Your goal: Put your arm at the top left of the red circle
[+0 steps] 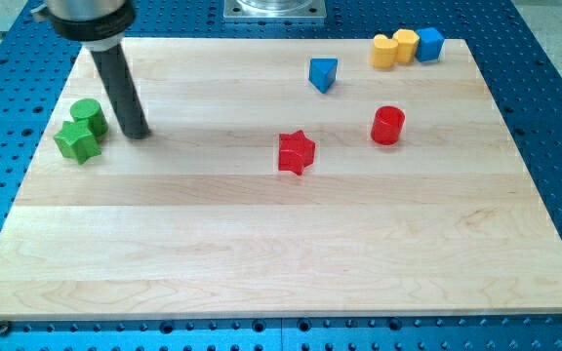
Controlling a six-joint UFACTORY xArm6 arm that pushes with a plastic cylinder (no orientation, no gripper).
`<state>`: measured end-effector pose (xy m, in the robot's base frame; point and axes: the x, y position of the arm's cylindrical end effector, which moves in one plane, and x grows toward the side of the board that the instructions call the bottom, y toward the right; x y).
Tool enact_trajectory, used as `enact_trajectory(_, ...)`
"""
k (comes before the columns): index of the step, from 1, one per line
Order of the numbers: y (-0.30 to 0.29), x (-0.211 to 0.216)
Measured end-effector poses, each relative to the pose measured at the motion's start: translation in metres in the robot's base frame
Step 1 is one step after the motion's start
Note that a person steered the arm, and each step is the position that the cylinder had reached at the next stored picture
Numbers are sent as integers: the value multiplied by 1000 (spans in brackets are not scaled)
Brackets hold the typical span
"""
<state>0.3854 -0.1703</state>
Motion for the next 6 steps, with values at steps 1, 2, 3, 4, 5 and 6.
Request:
enact_trajectory(1,30,-2)
enact_trajectory(2,56,-6)
enact_trajectory(3,76,-12)
enact_trajectory(4,95,-18)
enact_trajectory(5,112,-25)
enact_trajectory(6,146,-31)
